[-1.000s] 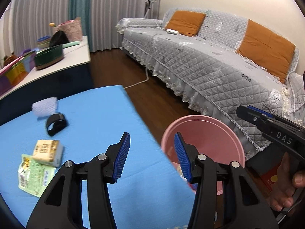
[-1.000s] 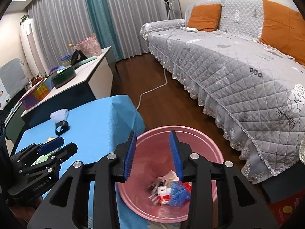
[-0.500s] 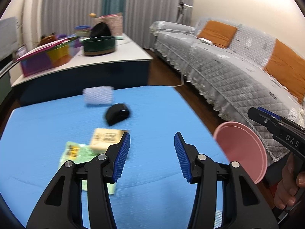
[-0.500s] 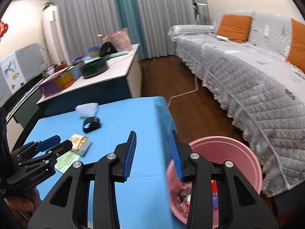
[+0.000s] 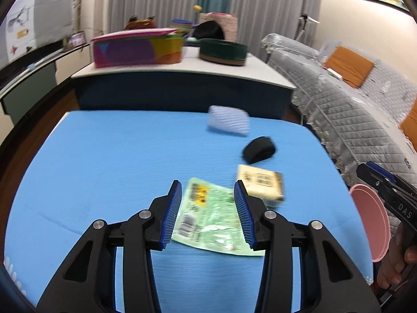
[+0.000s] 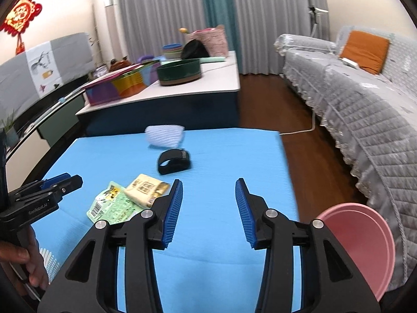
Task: Collect trash
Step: 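Move both open tools back over the green wrapper and tissue pack, then grasp the green snack wrapper with the left tool while the right tool grasps the cream tissue pack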
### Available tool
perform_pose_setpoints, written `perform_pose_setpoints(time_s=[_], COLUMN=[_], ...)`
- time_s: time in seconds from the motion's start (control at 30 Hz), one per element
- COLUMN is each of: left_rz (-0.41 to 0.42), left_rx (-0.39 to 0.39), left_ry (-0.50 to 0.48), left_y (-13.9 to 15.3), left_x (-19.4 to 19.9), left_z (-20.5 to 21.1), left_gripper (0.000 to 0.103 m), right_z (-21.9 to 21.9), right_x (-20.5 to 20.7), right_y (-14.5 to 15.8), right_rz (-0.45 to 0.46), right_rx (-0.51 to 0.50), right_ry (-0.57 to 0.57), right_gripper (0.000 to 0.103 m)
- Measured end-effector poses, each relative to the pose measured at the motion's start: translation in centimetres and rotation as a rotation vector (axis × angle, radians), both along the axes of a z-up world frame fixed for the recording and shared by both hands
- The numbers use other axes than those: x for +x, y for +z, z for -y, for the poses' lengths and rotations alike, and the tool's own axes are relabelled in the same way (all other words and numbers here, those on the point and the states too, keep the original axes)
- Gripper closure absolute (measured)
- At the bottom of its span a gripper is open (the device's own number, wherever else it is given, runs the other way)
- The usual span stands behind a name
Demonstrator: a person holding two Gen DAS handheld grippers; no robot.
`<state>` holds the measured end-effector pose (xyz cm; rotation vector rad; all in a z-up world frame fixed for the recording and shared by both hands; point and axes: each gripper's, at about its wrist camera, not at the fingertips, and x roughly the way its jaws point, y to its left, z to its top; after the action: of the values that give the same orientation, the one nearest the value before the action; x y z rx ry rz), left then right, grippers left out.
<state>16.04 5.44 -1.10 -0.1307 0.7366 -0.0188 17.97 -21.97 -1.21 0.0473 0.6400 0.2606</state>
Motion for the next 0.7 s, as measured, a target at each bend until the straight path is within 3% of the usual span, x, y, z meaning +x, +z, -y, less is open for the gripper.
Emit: perform_pose_setpoints(time_s=[0.3,0.43,0.57,0.7], left_rz=[-0.062,-0.108,-0.143,-0.157], left_rx=[-0.003,-0.016,-0.012,-0.01], left_ry=[0.024,0.017,0.019,0.016], left_y=[-2.4,-3.8,-5.0,-5.4], left_x=[1.4,2.2,2.9,3.4], left_z=[-2.0,-2.1,-1.8,-1.5], left_gripper=[0.062,0.062,0.062,0.062], right_z=[-3.8,-5.9,-7.7,-8.6], right_x=[2.8,3.8,4.5,5.2], right_y=[-2.1,-3.1,-3.9,-4.6], right_rz=[-0.031,-0.054,-0.063,-0.083], right_rx=[0.016,-0.008,-0.048,-0.063], right_ry=[0.122,0.19,0.239,0.262], right_gripper=[0.045,0.027,0.017,0.016])
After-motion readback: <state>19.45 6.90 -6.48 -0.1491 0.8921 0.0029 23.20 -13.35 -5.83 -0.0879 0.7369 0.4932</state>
